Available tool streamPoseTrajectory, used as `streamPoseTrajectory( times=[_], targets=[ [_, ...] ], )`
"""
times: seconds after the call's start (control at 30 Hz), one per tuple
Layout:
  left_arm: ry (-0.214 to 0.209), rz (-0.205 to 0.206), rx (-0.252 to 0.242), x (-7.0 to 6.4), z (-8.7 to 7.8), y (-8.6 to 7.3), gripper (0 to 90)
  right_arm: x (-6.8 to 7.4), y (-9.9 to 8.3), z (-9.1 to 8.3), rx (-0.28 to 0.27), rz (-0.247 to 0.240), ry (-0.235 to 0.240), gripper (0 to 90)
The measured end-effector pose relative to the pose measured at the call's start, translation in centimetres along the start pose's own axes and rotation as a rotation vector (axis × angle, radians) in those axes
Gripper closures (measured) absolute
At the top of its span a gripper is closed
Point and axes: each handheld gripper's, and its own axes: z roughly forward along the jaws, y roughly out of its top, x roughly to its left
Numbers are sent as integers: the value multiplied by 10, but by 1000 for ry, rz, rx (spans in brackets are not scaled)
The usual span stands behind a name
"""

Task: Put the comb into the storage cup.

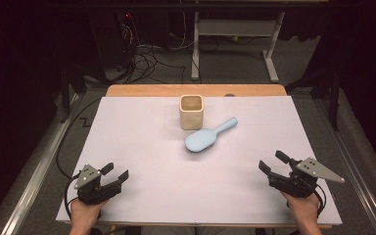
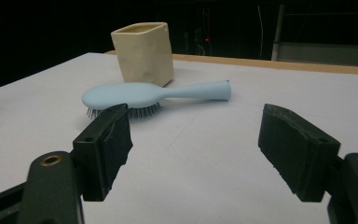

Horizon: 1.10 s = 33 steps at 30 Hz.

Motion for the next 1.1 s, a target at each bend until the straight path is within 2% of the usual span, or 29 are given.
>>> streamPoseTrajectory(
  times=[0.03,0.23,0.43,0.83,1.1],
  targets=[
    [1,8,-14,-1,-1,1,333,0,0,2,3,-1,1,261],
    [3,3,-20,-1,-2,1,333,3,3,14,18,-10,11,268],
    [-9,17,-23,-3,-3,2,333,8,2,22,42,-19,11,273],
    [-11,17,-23,-4,-2,2,334,13,4,31,34,-24,19,273],
    [-16,19,-26,-4,-2,3,334,16,9,46,37,-16,29,276]
  ],
)
